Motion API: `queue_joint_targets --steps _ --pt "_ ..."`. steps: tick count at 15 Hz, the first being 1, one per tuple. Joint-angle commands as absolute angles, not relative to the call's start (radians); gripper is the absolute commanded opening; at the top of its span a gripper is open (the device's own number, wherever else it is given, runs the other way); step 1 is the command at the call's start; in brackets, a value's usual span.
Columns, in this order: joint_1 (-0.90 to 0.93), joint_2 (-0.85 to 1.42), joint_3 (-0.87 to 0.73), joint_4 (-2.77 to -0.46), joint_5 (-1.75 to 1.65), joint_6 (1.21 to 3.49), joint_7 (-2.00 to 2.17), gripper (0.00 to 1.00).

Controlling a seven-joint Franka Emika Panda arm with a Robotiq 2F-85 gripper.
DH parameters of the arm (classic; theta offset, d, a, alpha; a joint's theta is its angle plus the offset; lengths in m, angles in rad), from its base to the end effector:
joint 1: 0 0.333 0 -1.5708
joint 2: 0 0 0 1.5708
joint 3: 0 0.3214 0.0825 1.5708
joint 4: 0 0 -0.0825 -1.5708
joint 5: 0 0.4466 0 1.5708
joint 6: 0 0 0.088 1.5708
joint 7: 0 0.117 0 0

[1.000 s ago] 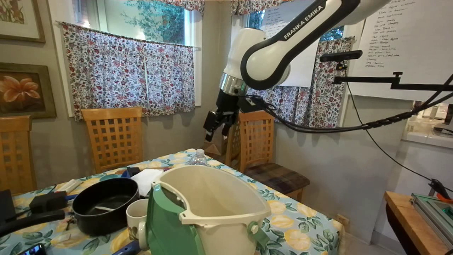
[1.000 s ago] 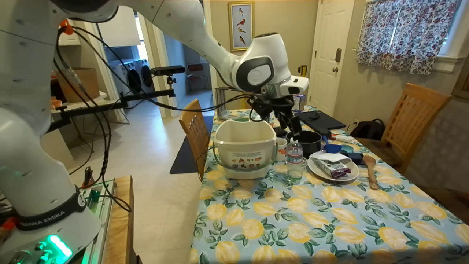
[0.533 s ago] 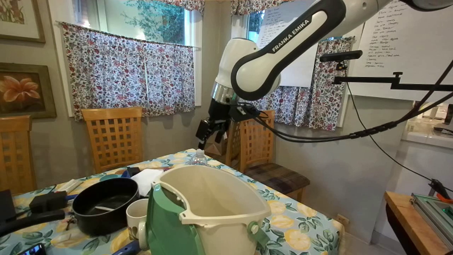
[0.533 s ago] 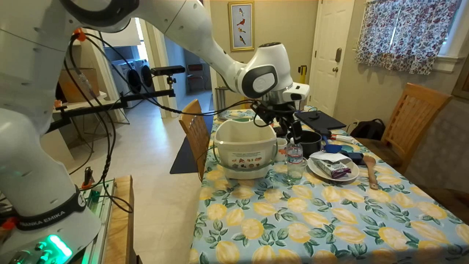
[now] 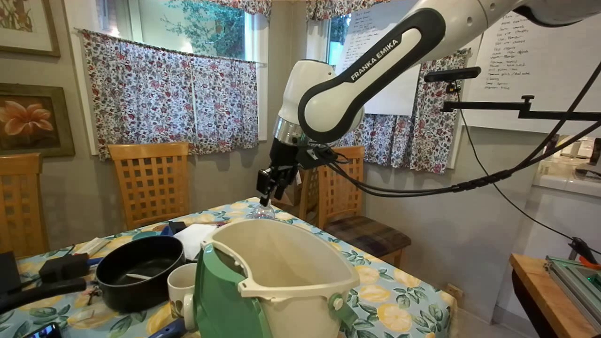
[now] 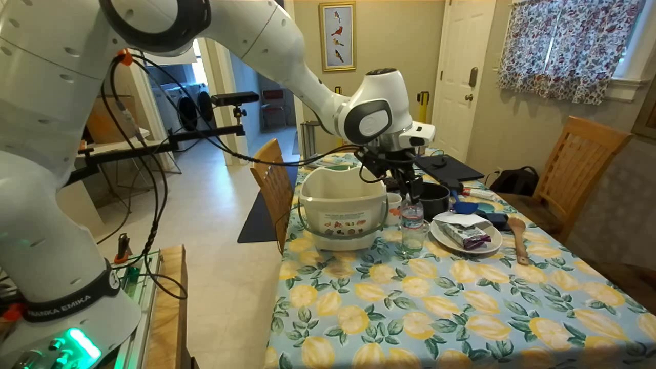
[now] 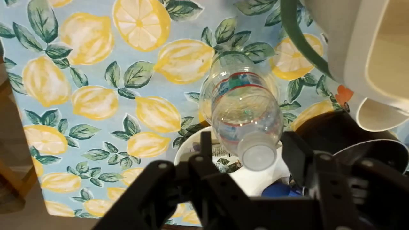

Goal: Move the trash can to the left then the bottle to the right

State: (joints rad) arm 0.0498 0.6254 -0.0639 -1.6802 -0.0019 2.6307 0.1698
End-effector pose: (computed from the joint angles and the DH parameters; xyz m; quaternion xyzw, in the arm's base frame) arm 0.7626 -0.0055 0.2251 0.9832 -0.0809 0.1633 0.0054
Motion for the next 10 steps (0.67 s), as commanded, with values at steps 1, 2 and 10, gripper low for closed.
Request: queue_joint_targets --steps 1,2,10 --pt "0.046 0.649 -0.054 -1.643 0.001 2.636 0.164 0.30" --pt "0.047 0.648 -0.054 -1.642 0.001 2.635 0.165 0.22" --pt "0.048 0.621 -0.048 -1.657 0.003 2.634 0.161 0.07"
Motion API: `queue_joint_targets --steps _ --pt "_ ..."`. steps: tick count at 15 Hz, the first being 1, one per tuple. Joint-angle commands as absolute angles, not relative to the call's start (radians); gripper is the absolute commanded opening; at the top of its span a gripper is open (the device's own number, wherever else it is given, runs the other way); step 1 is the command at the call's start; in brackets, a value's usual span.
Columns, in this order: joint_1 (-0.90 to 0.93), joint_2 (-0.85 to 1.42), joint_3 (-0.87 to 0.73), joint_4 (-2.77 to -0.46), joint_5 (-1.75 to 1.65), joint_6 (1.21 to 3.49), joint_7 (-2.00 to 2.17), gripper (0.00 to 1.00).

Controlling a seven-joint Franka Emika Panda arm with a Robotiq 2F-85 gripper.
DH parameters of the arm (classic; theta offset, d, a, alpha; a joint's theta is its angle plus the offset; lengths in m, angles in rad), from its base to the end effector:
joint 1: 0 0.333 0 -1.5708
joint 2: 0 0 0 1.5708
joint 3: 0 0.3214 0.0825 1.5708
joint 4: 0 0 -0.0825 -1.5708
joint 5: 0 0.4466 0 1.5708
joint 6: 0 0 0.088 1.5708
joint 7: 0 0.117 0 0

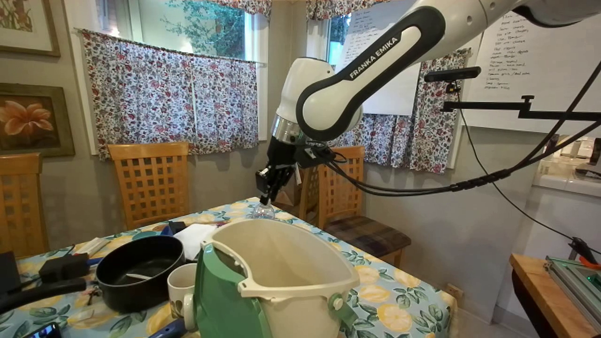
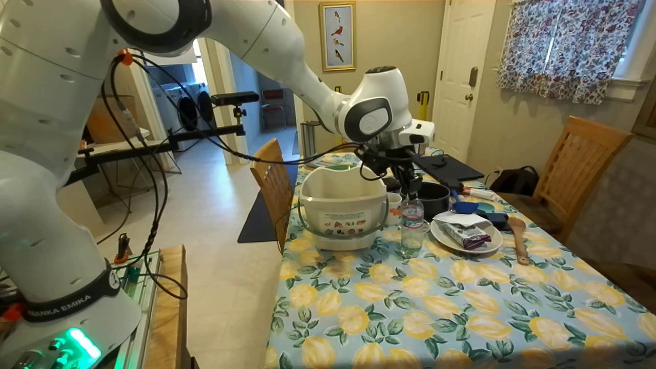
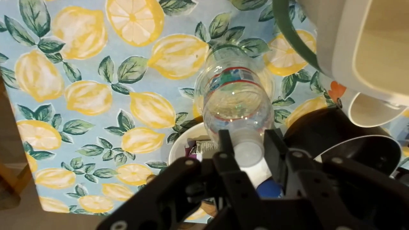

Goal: Move the trash can to the left then the bottle to the right

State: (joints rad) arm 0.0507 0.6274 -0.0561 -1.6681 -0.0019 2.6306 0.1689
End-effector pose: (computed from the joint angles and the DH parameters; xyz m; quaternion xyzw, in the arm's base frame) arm 0.7662 0.0007 0.2295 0.9828 -0.0771 0.1679 0.0022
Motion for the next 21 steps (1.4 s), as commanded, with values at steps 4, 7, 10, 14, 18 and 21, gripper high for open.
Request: queue_joint_targets --steps 4,7,10,14,18,21 --pt "0.061 0.579 -0.054 -1.685 -0.007 2.633 0.170 0.07" --pt "0.071 0.539 -0.060 -1.713 -0.015 2.639 0.176 0.07" --pt "0.088 0.486 -0.074 -1.754 -0.032 2.650 0.193 0.07" --pt "0.104 0.396 -0.089 -1.836 -0.059 2.660 0.203 0.07" --pt "0.112 0.302 -0.101 -1.926 -0.104 2.679 0.220 0.07" --pt "0.104 0.227 -0.097 -2.010 -0.127 2.684 0.224 0.07"
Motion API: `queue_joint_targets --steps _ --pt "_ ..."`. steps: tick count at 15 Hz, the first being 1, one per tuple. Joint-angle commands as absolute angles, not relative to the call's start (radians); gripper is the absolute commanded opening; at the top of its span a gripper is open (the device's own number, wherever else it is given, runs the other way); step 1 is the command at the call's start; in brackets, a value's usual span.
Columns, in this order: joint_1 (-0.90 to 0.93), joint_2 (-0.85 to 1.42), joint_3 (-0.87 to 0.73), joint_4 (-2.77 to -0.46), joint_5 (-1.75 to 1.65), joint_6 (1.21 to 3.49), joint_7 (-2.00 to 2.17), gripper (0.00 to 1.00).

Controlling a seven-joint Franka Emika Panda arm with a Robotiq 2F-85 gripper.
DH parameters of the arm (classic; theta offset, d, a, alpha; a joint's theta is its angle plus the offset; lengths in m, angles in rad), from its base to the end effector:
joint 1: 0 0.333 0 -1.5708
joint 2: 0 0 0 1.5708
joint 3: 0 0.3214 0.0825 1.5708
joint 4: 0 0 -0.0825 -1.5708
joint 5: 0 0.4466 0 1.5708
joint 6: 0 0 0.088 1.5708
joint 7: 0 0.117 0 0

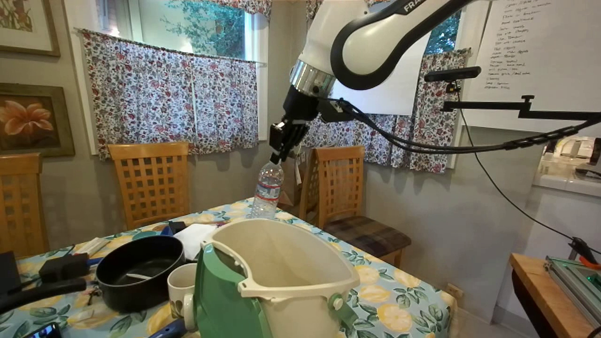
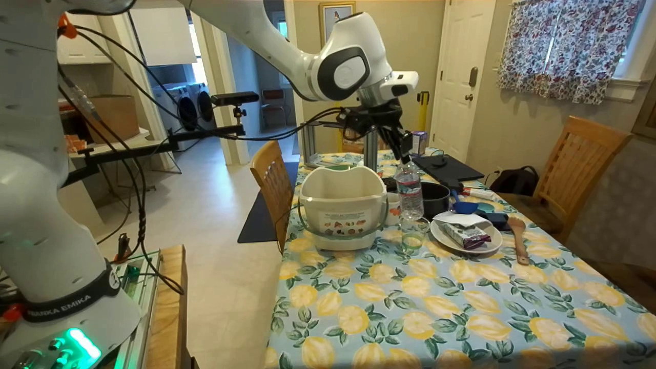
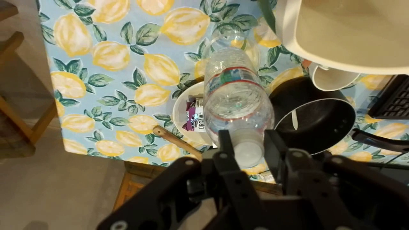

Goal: Move the trash can to the left then the bottle to the right

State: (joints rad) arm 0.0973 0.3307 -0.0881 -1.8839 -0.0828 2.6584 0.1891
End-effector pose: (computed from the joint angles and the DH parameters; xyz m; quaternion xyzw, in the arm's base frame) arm 0.7187 0.0122 0.3410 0.9733 -0.0507 0.2230 0.0183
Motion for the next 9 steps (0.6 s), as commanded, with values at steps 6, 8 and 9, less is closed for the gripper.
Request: queue_joint_targets --steps 6,8,9 --pt "0.064 0.090 -0.080 -2.187 -0.101 2.659 0.205 0.07" --pt "0.047 0.054 -0.078 -2.231 -0.092 2.649 0.199 0.07" --pt "0.038 0.038 -0.078 -2.254 -0.090 2.652 0.196 0.07"
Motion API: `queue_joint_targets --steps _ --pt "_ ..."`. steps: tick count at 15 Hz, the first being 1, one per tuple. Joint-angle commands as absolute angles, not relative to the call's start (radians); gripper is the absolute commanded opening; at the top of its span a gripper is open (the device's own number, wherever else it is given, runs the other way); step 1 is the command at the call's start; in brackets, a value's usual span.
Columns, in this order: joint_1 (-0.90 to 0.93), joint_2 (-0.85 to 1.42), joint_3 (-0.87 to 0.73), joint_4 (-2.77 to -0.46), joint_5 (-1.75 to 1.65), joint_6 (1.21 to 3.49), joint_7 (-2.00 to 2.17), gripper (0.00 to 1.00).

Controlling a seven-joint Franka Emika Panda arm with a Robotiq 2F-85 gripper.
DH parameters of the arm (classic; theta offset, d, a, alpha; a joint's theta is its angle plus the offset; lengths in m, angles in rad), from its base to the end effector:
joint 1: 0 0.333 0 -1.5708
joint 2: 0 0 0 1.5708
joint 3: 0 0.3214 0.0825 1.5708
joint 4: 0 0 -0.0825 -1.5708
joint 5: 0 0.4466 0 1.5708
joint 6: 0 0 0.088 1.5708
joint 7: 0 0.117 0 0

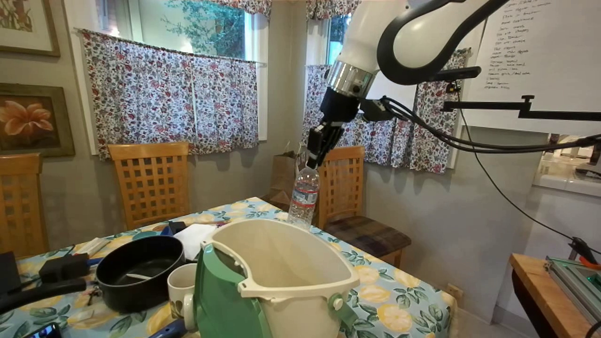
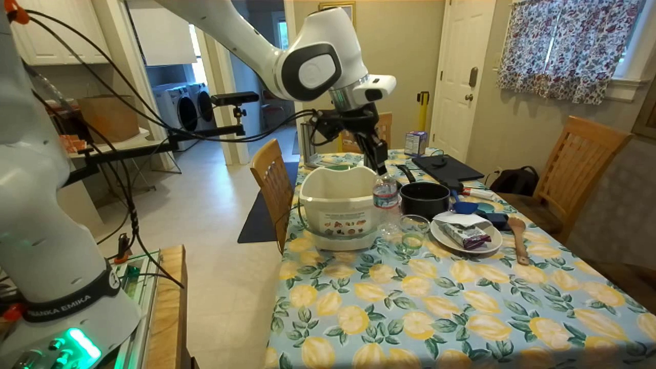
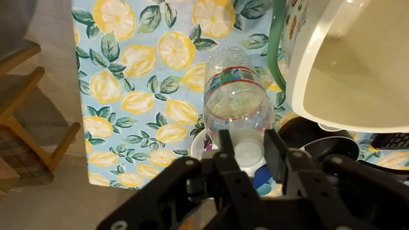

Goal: Move the trash can to the left then the bottle to the right

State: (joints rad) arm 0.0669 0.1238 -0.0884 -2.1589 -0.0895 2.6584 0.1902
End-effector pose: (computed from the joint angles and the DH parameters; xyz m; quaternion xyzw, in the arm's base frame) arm 0.6382 -0.0112 0.3361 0.9796 -0.0675 0.1887 0.0173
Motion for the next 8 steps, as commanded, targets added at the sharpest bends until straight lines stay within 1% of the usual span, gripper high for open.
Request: queue_joint_targets --steps 1,8 --pt "0.030 0.026 -0.078 -2.276 -0.088 2.655 0.193 0.07" --pt "-0.037 0.037 -0.086 -2.323 -0.024 2.686 0.146 0.07"
